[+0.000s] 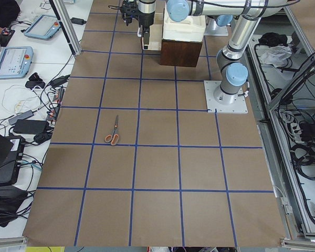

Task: Place scissors in drawer with both arms

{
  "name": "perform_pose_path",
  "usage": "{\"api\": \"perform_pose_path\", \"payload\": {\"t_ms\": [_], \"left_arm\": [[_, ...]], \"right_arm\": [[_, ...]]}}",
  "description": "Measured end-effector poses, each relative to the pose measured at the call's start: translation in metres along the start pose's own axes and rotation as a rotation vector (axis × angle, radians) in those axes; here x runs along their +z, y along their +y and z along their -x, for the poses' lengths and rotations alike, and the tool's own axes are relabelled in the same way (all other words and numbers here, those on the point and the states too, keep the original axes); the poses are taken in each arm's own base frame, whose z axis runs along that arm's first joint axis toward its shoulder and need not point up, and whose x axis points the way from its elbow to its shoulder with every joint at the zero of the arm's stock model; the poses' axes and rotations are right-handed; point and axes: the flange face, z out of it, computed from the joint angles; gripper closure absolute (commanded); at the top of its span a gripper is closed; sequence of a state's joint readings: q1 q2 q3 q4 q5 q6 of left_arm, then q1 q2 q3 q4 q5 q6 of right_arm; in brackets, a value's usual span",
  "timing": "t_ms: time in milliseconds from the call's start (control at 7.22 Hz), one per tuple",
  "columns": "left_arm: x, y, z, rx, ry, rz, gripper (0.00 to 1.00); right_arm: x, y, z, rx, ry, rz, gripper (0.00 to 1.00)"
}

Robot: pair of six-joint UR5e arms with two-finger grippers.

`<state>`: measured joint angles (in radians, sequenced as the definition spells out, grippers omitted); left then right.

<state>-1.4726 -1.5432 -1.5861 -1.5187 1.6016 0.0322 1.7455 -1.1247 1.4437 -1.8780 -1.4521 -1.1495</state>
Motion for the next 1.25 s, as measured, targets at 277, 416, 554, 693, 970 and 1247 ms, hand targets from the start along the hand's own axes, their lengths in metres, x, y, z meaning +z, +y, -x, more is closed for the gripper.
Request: {"api": "perform_pose_path", "payload": {"t_ms": [277,416,554,693,970,1247], "left_arm": [[0.0,0.0,0.0,0.0,-0.001,0.0,0.0],[0.0,0.0,0.0,0.0,-0.002,0.001,0.0],[0.0,0.0,0.0,0.0,-0.002,0.001,0.0],[0.0,0.0,0.0,0.0,-0.003,0.001,0.0],[0.0,0.0,0.0,0.0,-0.003,0.002,0.0],[0.0,-0.001,0.001,0.01,-0.002,-0.002,0.0]], "right_arm": [[-0.004,0.001,-0.003,-0.011,0.008,-0.003,0.0],[-0.004,0.001,-0.003,-0.018,0.008,-0.003,0.0],[-0.007,0.003,-0.004,-0.017,0.011,-0.004,0.0],[-0.018,0.007,-0.007,-0.009,0.01,-0.003,0.0],[-0.048,0.021,-0.007,0.028,-0.05,0.021,0.0],[-0.047,0.029,0.005,0.049,-0.144,0.062,0.0]]}}
